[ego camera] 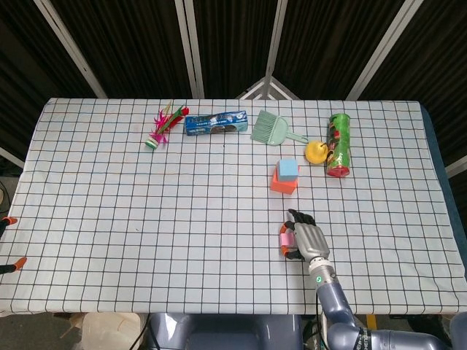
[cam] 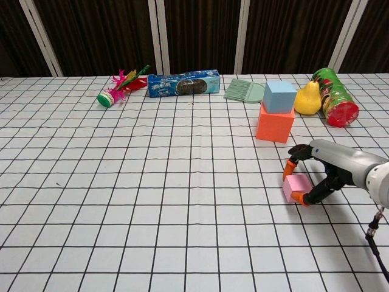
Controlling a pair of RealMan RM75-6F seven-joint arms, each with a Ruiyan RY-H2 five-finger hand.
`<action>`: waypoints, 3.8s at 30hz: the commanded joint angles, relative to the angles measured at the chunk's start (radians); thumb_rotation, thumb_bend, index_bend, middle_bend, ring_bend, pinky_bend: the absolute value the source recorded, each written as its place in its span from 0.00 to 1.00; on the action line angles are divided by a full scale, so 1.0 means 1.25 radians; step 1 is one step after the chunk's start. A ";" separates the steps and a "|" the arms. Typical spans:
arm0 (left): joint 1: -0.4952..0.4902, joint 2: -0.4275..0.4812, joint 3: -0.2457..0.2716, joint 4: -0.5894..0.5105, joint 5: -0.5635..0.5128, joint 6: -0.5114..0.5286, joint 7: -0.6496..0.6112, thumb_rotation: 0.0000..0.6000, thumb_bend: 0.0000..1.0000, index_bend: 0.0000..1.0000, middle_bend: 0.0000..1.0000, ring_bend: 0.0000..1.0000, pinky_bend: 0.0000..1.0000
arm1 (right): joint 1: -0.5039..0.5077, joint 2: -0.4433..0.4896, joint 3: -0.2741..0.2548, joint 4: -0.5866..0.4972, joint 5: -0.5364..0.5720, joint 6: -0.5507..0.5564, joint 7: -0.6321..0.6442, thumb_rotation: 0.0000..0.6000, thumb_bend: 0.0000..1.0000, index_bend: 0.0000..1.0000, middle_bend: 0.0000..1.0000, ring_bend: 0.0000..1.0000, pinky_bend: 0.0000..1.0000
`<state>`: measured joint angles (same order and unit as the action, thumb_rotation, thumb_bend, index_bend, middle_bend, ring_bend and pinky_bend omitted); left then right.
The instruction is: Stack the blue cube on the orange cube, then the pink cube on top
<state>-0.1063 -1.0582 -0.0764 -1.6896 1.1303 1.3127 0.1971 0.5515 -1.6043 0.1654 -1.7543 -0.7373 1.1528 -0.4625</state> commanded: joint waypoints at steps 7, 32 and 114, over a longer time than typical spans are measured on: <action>0.000 0.001 0.001 0.000 0.002 0.001 -0.001 1.00 0.21 0.22 0.01 0.00 0.02 | -0.004 0.011 -0.001 -0.011 -0.008 0.006 0.006 1.00 0.42 0.45 0.08 0.05 0.00; 0.011 0.013 0.003 -0.007 0.019 0.015 -0.032 1.00 0.21 0.22 0.01 0.00 0.02 | 0.251 0.263 0.312 -0.220 0.434 0.171 -0.387 1.00 0.42 0.46 0.07 0.05 0.00; 0.026 -0.015 -0.015 -0.021 -0.025 0.073 0.049 1.00 0.21 0.22 0.00 0.00 0.02 | 0.504 0.231 0.190 0.210 0.724 -0.238 -0.267 1.00 0.42 0.47 0.08 0.05 0.00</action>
<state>-0.0737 -1.0763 -0.0956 -1.7156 1.0990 1.4043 0.2589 1.1796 -1.3138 0.4045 -1.4932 0.1681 0.8578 -0.7981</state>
